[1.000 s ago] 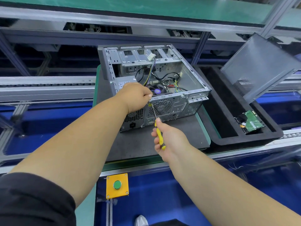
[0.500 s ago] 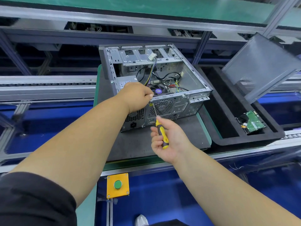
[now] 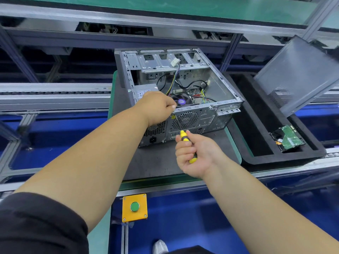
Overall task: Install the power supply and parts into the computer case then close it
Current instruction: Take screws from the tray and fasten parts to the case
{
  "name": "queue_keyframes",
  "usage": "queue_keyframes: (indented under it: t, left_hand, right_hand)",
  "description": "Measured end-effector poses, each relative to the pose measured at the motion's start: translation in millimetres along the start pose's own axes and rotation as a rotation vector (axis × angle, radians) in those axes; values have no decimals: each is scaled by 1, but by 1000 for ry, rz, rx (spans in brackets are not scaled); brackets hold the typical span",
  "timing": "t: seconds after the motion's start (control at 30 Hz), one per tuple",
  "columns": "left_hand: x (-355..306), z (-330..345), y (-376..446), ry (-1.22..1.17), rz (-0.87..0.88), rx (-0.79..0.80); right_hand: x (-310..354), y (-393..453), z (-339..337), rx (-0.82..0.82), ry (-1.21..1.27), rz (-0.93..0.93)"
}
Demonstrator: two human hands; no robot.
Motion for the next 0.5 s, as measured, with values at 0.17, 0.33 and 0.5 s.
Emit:
queue_keyframes:
  t: [0.17, 0.33, 0.5]
  left_hand:
    - [-1, -1, -1, 4, 14, -3]
    - [-1, -1, -1, 8, 17, -1]
    - [1, 0, 0, 5, 12, -7]
  right_hand:
    - [2, -2, -4, -44, -127, -61]
    - [5, 1, -13, -367, -566, -273]
    - [4, 4, -7, -242, -419, -125]
Point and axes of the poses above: each hand's wrist, its own y-axis towards the middle knuckle, its own z-axis out of the palm, x = y × z, the point moved 4 cm from there along y, towards the middle knuckle, and after that the axes turned 7 degrees about x, right-handed, at the moved point
